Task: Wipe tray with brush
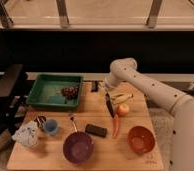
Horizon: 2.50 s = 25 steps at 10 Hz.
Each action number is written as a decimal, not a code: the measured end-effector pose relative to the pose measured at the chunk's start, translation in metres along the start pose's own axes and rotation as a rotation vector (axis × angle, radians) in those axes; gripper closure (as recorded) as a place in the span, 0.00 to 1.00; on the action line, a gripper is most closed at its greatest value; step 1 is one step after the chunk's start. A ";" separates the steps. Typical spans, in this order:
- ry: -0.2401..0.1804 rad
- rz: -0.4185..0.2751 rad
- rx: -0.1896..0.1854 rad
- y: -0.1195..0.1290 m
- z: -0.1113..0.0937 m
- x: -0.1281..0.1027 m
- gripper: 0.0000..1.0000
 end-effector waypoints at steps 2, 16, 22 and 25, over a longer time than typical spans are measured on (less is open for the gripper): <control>0.011 -0.034 0.018 0.003 -0.014 -0.016 1.00; 0.140 -0.327 -0.055 0.092 0.061 -0.134 1.00; 0.198 -0.449 0.006 0.120 0.079 -0.127 1.00; 0.221 -0.410 0.011 0.110 0.078 -0.107 1.00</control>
